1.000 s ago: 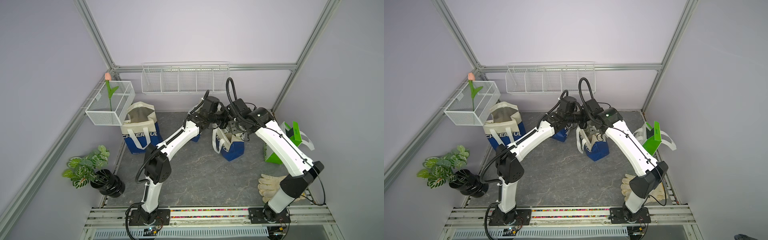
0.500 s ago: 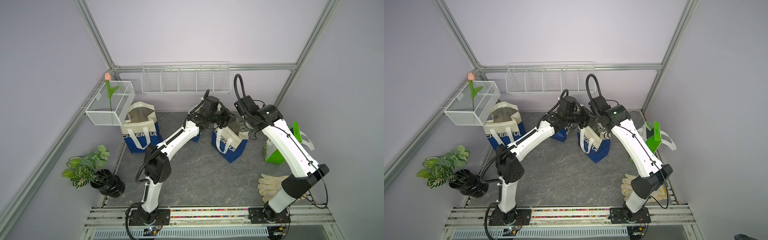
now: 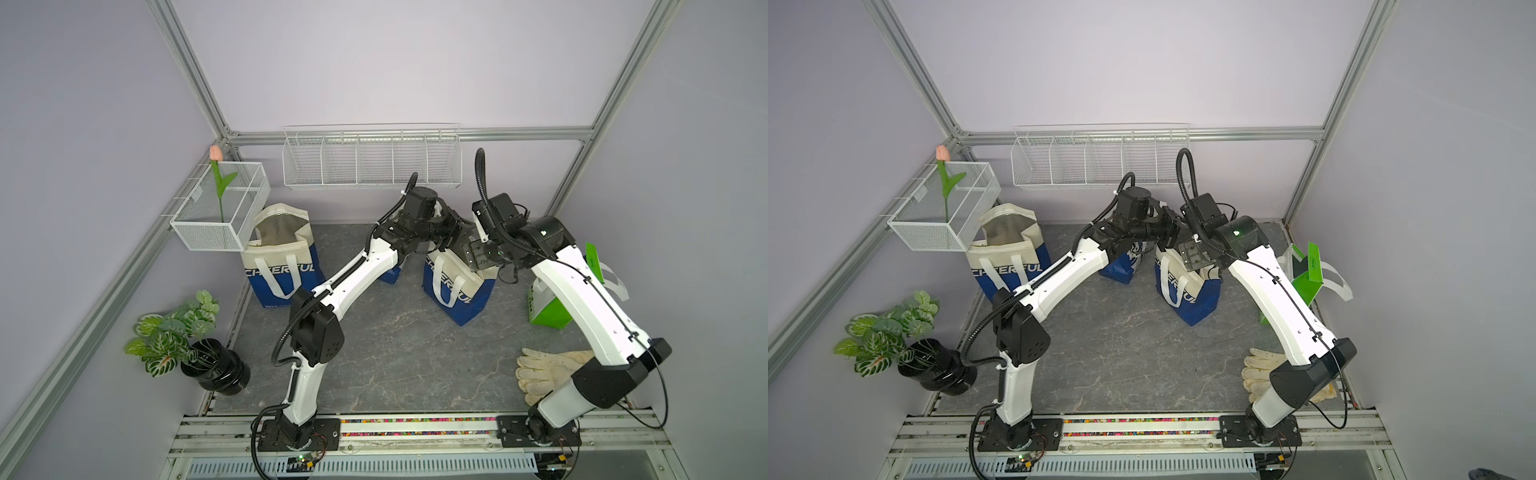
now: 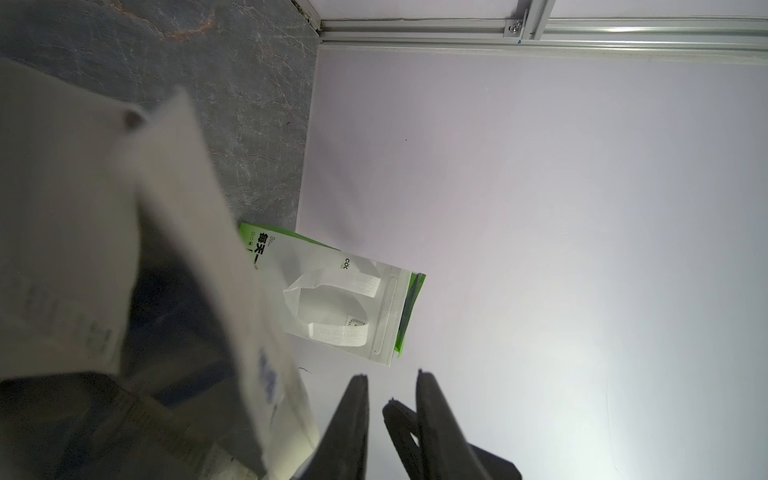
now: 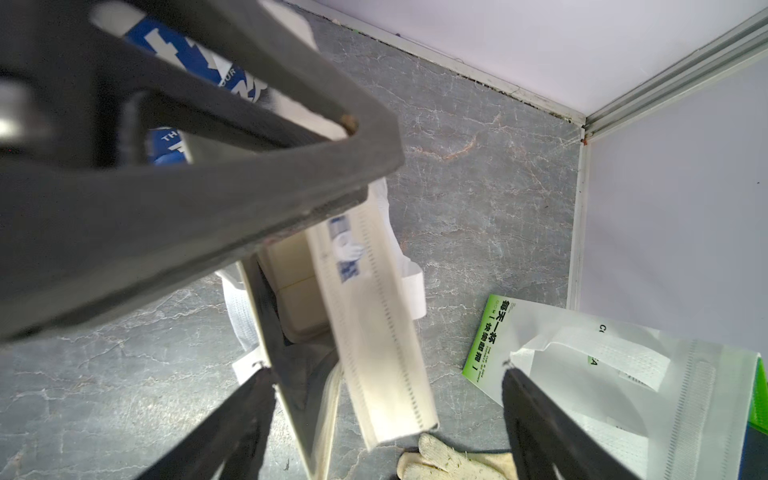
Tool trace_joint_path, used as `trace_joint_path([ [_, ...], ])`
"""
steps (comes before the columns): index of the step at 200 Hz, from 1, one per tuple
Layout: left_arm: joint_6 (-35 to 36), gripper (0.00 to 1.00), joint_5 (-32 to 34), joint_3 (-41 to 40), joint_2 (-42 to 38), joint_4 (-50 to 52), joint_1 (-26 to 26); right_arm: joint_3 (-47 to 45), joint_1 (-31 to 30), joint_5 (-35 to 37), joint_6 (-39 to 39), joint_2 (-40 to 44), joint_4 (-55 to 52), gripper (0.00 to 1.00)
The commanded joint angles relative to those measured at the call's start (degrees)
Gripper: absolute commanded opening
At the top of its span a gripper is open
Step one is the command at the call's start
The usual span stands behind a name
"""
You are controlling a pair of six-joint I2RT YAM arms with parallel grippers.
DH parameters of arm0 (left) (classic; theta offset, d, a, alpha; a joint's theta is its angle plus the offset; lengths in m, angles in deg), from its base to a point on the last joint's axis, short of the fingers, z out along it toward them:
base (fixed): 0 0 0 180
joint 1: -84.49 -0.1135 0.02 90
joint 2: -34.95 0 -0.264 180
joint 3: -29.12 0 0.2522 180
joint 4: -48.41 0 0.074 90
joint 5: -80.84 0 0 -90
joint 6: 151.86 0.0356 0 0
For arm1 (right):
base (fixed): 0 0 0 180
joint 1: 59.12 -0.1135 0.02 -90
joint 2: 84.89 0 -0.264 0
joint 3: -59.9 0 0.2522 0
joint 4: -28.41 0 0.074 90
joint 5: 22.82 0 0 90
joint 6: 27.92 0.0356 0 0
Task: Open the takeout bag
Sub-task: Move the takeout bag to the center of the board.
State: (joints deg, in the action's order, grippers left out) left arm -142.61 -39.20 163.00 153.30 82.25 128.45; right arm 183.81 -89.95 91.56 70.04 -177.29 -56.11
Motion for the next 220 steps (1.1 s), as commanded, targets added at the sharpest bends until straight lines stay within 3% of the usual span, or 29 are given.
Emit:
trace_joint_path([
  [1, 0.63, 0.24, -0.3, 1.58, 1.01, 1.66, -0.21, -0.99, 1.7, -1.58, -0.67, -1.37, 1.67, 0.79],
  [15, 0.67, 0.24, -0.2, 1.4, 0.87, 1.67, -0.21, -1.14, 2.67, -2.57, -0.94, -1.42, 1.96, 0.71],
  [28, 0.68, 0.24, -0.19, 1.29, 0.92, 1.6, -0.2, -1.25, 3.05, -2.41, -1.44, -1.38, 1.91, 0.7],
  [69, 0.48, 0.25, -0.29, 0.75, -0.03, 1.11, -0.54, -1.6, 1.26, -5.06, -2.9, -0.29, 1.6, 0.83],
  [97, 2.25, 0.28, 0.46, -0.66, -2.95, 1.63, -1.2, -1.44, -0.27, -1.48, -2.26, -1.97, 0.06, 0.87],
  [149, 6.32, 0.29, 0.96, -8.02, -8.7, 2.95, -2.35, -1.11, 5.22, -1.46, -1.0, -3.5, 1.87, 0.74],
  [170, 7.7, 0.29, 1.1, -10.34, -10.46, 3.28, -2.57, 0.06, 6.37, -1.8, -1.13, -4.37, 0.85, 0.61],
  [189, 10.26, 0.29, 1.47, -11.21, -12.08, 4.95, -2.83, -0.02, 7.0, -2.08, -1.3, -3.55, 1.12, 0.42],
  [207, 14.21, 0.3, 2.12, -10.81, -13.3, 8.1, -3.16, 0.69, 7.53, -1.78, -1.43, -3.48, 0.59, 0.39],
  [220, 16.93, 0.3, 3.23, -10.69, -14.39, 10.63, -3.44, 1.41, 7.76, -0.78, -1.73, -3.98, -0.04, 0.43],
])
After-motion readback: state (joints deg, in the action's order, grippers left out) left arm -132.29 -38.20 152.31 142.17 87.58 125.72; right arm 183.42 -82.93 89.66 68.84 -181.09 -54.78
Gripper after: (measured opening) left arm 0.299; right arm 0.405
